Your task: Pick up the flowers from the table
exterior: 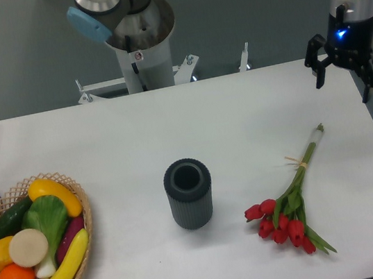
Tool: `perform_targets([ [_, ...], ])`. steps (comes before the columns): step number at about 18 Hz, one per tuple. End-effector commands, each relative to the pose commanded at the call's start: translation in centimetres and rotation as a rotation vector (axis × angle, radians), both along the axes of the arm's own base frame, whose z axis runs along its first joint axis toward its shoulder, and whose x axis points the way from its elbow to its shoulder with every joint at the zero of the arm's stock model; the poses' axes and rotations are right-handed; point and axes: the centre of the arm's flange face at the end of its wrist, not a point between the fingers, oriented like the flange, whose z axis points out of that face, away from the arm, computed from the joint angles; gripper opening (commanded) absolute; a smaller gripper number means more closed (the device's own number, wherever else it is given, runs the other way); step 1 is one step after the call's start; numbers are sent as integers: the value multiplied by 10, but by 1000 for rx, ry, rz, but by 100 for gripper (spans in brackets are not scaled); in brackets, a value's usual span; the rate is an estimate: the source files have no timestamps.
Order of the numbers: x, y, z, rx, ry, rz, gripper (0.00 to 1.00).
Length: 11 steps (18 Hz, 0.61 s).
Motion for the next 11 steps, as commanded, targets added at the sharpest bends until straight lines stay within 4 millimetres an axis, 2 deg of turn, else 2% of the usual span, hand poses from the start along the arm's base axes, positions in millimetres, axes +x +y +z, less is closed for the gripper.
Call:
perform_targets([
  [5,0,0,-1,-2,-3,0,100],
  [11,6,-1,-26,-1,-61,26,100],
])
